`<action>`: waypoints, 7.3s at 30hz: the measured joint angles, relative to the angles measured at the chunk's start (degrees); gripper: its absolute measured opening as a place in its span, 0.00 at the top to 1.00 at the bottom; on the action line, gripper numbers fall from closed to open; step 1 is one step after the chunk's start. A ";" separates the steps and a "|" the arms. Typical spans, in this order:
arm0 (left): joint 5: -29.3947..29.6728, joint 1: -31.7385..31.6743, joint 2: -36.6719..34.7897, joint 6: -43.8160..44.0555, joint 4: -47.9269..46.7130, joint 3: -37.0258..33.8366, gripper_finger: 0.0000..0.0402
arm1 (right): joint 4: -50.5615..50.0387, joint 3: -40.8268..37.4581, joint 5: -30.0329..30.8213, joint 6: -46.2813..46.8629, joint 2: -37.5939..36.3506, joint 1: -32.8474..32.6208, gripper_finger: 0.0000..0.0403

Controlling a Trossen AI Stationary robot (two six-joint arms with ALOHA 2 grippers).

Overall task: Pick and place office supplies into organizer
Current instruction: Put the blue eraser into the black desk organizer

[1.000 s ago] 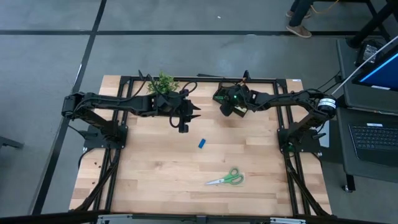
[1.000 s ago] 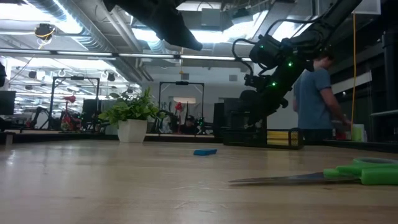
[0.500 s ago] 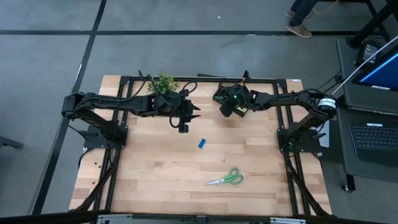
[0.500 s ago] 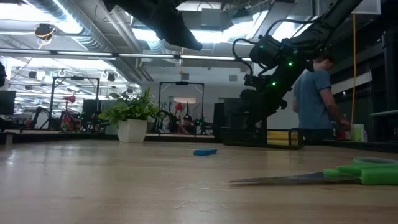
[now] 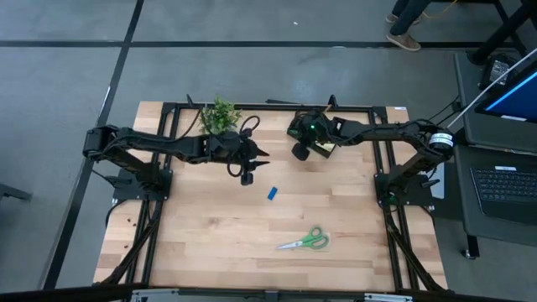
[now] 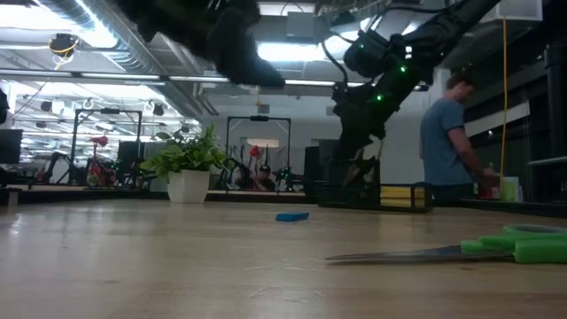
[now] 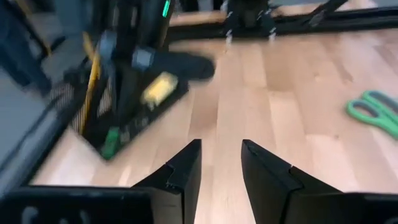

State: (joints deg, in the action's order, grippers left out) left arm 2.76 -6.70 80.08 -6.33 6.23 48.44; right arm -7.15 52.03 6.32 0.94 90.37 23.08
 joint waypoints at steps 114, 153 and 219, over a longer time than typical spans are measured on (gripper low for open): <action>13.68 14.19 40.37 44.57 -40.01 32.35 0.73 | 1.48 -13.64 3.64 3.46 -25.83 -28.29 0.92; 40.05 18.31 28.12 13.48 -38.10 32.10 0.78 | 7.03 -13.58 -0.12 15.55 -25.74 -28.10 0.85; 47.24 20.55 27.51 -0.23 -31.99 32.33 0.77 | 29.19 -13.62 -15.44 21.25 -8.81 -17.64 0.94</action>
State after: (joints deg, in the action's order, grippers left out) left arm 50.00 13.85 107.59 -6.57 -25.76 80.77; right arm 22.04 38.41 -9.12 22.20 81.56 5.43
